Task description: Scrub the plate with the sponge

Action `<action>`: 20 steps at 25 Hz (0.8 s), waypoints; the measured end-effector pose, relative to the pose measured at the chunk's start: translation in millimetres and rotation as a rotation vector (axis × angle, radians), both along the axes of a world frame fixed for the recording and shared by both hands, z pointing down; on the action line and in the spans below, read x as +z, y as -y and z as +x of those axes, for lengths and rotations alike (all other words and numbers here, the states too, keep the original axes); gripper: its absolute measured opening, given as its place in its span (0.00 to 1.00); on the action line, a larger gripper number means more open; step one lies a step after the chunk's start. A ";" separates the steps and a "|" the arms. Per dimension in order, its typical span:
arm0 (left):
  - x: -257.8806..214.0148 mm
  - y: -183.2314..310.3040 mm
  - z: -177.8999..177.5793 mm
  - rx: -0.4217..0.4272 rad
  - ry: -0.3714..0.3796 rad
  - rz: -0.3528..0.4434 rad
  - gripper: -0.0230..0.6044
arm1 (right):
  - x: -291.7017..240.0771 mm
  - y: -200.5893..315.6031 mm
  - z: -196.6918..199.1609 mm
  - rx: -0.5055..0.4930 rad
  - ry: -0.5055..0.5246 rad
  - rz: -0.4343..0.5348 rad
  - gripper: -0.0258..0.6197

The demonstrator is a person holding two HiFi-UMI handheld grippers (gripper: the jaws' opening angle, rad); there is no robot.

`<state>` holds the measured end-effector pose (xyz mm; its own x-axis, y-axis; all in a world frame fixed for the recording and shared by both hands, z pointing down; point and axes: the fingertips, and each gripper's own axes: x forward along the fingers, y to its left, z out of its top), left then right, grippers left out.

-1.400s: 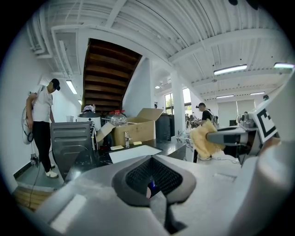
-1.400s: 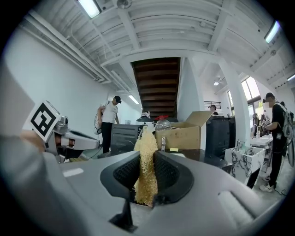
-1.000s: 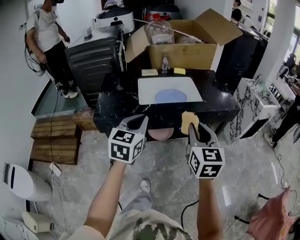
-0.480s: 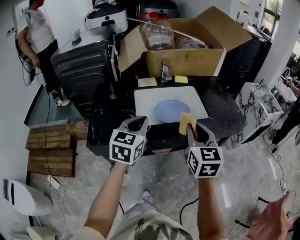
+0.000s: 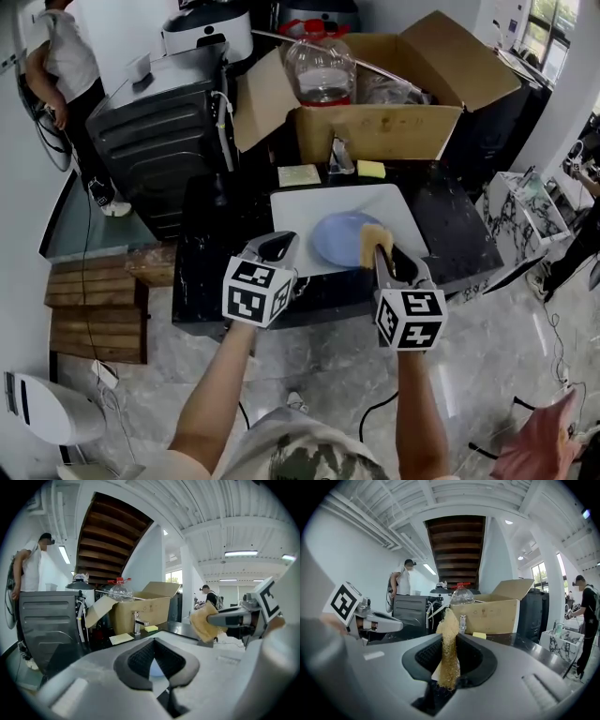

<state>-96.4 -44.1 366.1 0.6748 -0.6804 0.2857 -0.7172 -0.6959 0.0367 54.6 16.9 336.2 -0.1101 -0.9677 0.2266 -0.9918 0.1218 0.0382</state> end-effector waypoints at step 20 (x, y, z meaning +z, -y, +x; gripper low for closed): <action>25.6 66.4 36.6 0.009 -0.033 -0.040 0.04 | 14.8 73.8 19.0 -0.047 -0.041 -0.050 0.15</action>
<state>-59.8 -110.6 391.6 0.6902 -0.6630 0.2900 -0.7090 -0.6997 0.0878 73.7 -56.9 351.1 -0.1447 -0.9492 0.2795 -0.9827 0.1709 0.0717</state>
